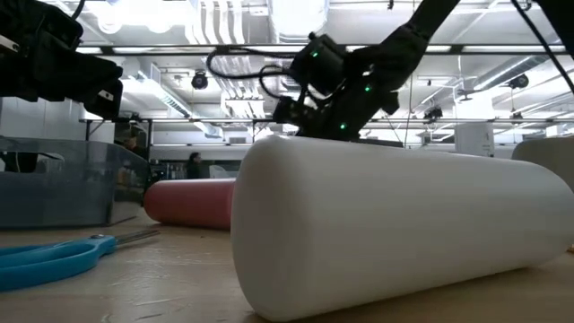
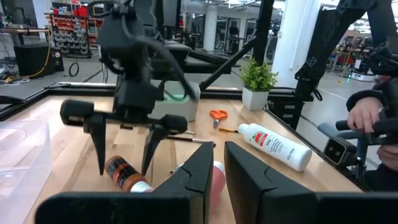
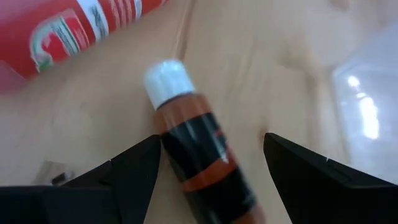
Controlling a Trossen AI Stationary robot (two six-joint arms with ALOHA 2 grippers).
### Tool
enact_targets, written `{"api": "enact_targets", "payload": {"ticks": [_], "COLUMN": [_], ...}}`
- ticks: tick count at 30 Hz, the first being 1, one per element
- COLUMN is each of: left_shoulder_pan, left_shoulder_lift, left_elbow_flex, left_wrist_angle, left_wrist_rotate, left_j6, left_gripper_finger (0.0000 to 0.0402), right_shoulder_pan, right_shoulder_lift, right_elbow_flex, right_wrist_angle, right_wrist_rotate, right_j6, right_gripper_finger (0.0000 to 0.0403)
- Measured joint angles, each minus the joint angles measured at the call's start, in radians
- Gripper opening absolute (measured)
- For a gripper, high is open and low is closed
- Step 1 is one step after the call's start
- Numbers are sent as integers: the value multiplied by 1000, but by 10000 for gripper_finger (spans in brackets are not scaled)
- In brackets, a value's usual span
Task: Pick & Place Paint Supplies
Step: Put the orange paint bottle into the gray bin
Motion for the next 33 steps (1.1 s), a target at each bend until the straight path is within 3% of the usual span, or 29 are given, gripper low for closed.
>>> {"api": "enact_targets", "payload": {"ticks": [8,22,33], "left_shoulder_pan": [0,0,0], "left_shoulder_lift": [0,0,0], "left_elbow_flex": [0,0,0], "left_wrist_angle": [0,0,0], "left_wrist_rotate": [0,0,0], "left_j6": [0,0,0], "left_gripper_finger": [51,51,51], "right_shoulder_pan": [0,1,2], "right_shoulder_lift": [57,57,56], "right_elbow_flex": [94,90,88], "right_wrist_angle": [-135,-137,-142], "right_wrist_rotate": [0,4,-41], "right_j6": [10,10,10], "right_gripper_finger": [283,281,179]}}
